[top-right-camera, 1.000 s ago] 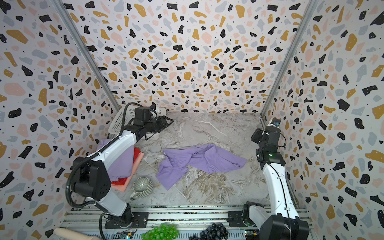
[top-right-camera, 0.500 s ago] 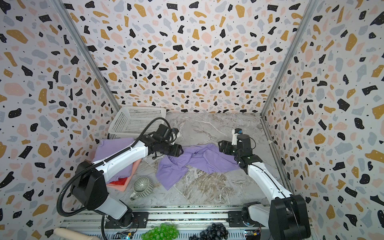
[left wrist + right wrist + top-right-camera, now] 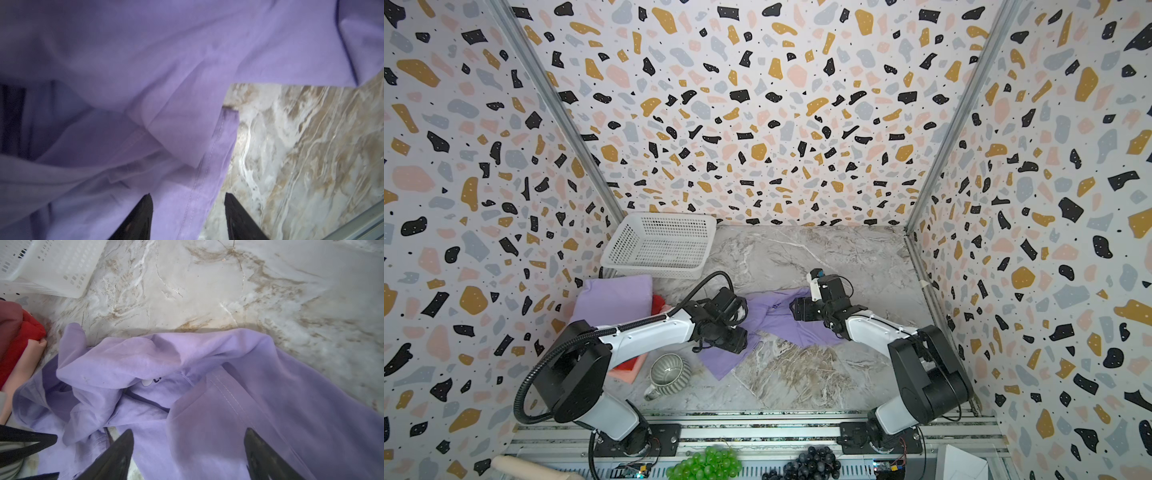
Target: Fold and stack the t-shirts
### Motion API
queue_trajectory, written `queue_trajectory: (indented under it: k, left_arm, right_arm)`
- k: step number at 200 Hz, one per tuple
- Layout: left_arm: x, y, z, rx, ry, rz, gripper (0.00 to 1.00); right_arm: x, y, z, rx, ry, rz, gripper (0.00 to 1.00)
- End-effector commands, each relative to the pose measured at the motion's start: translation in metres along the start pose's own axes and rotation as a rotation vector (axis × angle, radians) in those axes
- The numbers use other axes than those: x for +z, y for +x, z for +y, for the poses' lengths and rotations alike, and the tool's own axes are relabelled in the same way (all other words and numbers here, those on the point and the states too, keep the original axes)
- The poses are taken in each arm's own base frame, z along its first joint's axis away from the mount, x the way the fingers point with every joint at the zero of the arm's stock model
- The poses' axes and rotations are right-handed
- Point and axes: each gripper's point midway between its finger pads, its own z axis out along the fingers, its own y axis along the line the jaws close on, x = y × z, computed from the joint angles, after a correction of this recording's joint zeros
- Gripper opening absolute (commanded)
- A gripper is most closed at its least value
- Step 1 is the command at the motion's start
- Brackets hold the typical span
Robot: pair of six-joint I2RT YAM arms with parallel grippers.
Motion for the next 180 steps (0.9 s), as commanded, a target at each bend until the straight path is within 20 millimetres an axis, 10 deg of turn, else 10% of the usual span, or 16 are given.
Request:
queue_trajectory:
  k: [1, 41, 85, 134, 180]
  left_arm:
    - [0.005, -0.029, -0.013, -0.035, 0.040, -0.094, 0.56]
    - [0.019, -0.032, -0.006, -0.025, 0.001, -0.086, 0.49]
    - [0.018, -0.045, 0.000, -0.014, -0.049, -0.100, 0.19]
    - [-0.012, -0.071, -0.007, -0.030, 0.015, -0.164, 0.00]
    - [-0.068, -0.096, -0.018, -0.070, 0.206, -0.230, 0.00]
  right_arm:
    - [0.002, -0.020, 0.013, -0.065, -0.004, -0.049, 0.83]
    - [0.018, -0.013, 0.004, -0.071, 0.057, -0.020, 0.81]
    - [0.036, -0.006, -0.006, -0.088, 0.148, -0.010, 0.65]
    - [0.039, -0.018, -0.011, -0.100, 0.199, -0.050, 0.17]
    - [-0.023, -0.066, -0.006, -0.103, 0.263, -0.211, 0.00]
